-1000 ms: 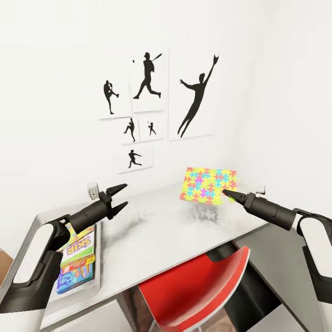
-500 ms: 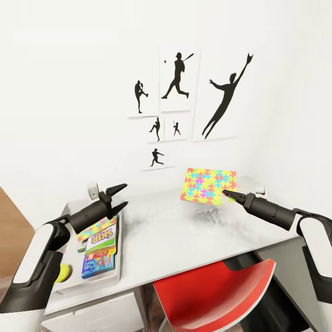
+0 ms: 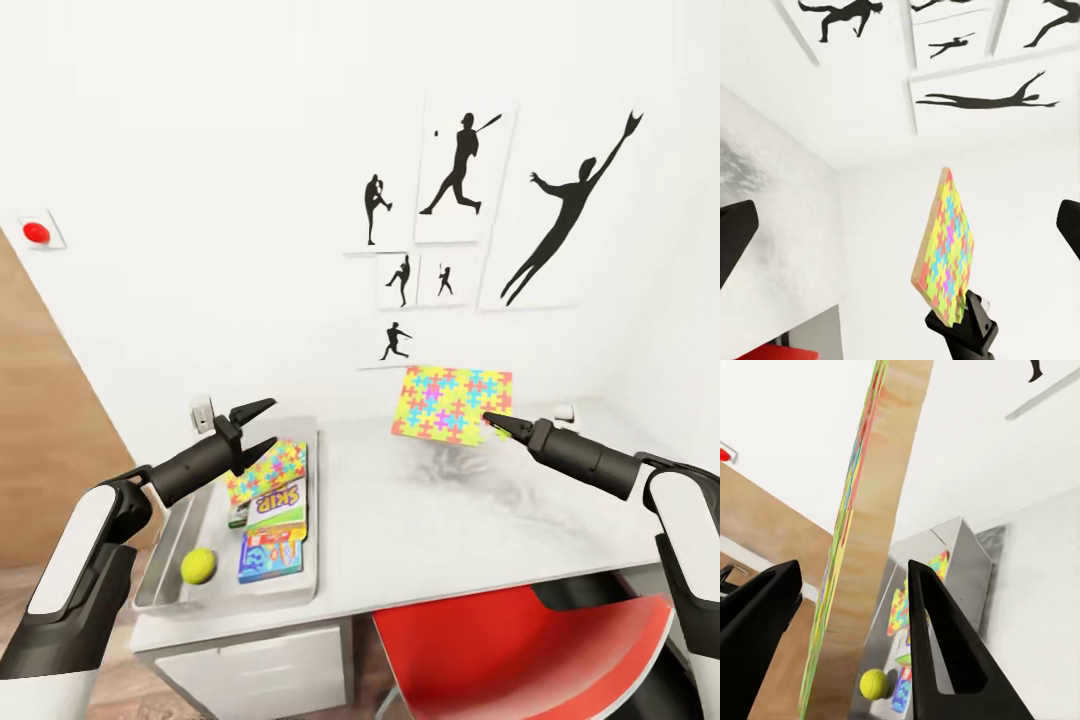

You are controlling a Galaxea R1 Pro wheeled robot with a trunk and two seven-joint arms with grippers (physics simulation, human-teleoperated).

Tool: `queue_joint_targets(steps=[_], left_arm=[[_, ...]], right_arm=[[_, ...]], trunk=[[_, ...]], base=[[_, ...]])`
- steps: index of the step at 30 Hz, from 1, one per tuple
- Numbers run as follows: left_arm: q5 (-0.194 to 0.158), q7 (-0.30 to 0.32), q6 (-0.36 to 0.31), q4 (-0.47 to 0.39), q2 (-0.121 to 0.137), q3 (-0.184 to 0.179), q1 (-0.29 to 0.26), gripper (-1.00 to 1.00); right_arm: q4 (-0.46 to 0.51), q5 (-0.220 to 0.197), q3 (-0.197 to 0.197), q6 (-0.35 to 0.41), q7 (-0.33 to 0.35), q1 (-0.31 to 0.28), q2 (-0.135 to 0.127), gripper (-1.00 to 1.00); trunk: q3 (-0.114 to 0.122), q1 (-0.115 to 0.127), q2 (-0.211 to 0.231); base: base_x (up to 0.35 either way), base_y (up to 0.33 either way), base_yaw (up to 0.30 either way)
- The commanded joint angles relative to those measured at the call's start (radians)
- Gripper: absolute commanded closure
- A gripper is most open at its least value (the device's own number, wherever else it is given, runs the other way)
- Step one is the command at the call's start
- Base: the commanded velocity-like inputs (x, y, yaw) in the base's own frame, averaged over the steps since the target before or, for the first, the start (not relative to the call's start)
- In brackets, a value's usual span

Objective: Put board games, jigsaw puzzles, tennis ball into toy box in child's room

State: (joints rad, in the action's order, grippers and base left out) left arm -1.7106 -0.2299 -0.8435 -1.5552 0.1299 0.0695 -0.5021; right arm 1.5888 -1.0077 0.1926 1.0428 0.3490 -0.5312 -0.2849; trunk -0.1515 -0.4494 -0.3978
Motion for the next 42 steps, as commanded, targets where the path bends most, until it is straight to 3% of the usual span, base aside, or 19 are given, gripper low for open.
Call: queue_joint_targets(steps=[1, 25, 42], left_arm=[[-0.011, -0.009, -0.003, 0.000, 0.000, 0.001, -0.001, -1.00], [-0.011, 0.014, -0.003, 0.001, 0.001, 0.001, -0.001, -1.00], [-0.010, 0.031, -0.003, 0.002, 0.001, 0.001, -0.001, -1.00]], right_arm=[[0.000, 0.007, 0.001, 0.004, 0.008, -0.001, 0.000, 1.00], [0.000, 0.006, 0.001, 0.004, -0.013, -0.001, 0.007, 1.00], [0.000, 0.006, 0.001, 0.004, -0.013, -0.001, 0.007, 1.00]], trunk=[[-0.002, -0.001, -0.002], [-0.002, -0.001, -0.002], [-0.002, -0.001, -0.002]], base=[[0.000, 0.246, 0.098], [0.000, 0.297, 0.016], [0.000, 0.334, -0.206]])
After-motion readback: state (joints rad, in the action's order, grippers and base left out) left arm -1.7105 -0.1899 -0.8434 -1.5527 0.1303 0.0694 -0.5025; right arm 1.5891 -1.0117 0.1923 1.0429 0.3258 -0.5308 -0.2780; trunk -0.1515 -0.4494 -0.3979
